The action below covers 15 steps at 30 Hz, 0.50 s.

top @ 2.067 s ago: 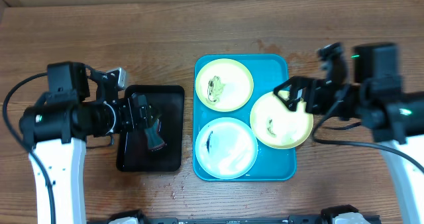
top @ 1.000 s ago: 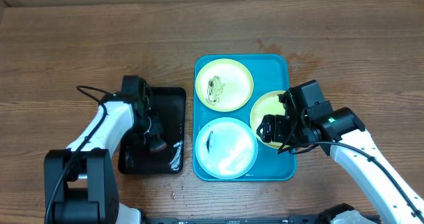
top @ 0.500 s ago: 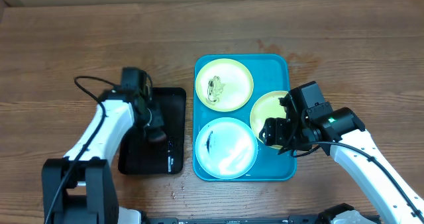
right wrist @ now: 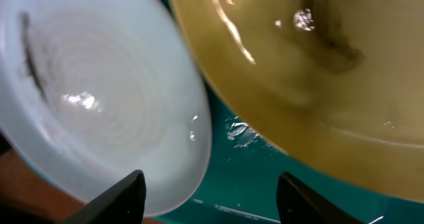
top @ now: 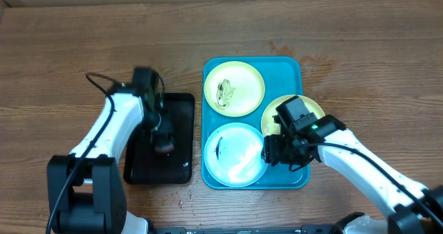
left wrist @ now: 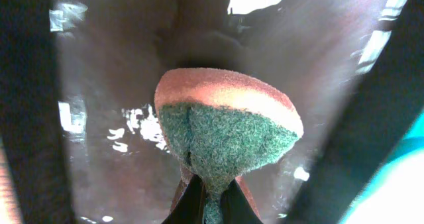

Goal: Clean dirty plates on tray and stack at the side
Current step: 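Grasp the sponge with the left gripper and lift it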

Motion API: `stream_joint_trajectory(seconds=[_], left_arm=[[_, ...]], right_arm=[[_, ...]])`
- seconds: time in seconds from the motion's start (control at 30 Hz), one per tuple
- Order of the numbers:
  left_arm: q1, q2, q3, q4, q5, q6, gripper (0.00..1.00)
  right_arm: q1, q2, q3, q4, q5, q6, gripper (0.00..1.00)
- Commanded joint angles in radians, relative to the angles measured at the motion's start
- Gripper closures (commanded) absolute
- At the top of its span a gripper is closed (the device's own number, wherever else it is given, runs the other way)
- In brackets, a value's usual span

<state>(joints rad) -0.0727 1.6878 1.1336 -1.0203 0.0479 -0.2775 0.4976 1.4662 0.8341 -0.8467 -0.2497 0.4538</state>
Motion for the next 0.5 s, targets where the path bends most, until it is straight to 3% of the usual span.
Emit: stream_joint_trajectory(seconds=[0.0, 0.17, 0.3, 0.47], left_arm=[[-0.007, -0.013, 0.116, -0.042, -0.002, 0.008, 0.96], [-0.006, -0.010, 0.041, 0.015, -0.014, -0.015, 0.96], [-0.006, -0.008, -0.125, 0.167, -0.015, -0.046, 0.96], [-0.006, -0.008, -0.245, 0.296, -0.010, -0.051, 0.96]], right_arm=[[0.002, 0.057, -0.013, 0.030, 0.048, 0.041, 0.40], [0.002, 0.105, -0.013, 0.083, -0.029, -0.002, 0.63], [0.002, 0.107, -0.013, 0.108, 0.025, 0.003, 0.70], [0.000, 0.107, -0.013, 0.148, 0.097, 0.048, 0.71]])
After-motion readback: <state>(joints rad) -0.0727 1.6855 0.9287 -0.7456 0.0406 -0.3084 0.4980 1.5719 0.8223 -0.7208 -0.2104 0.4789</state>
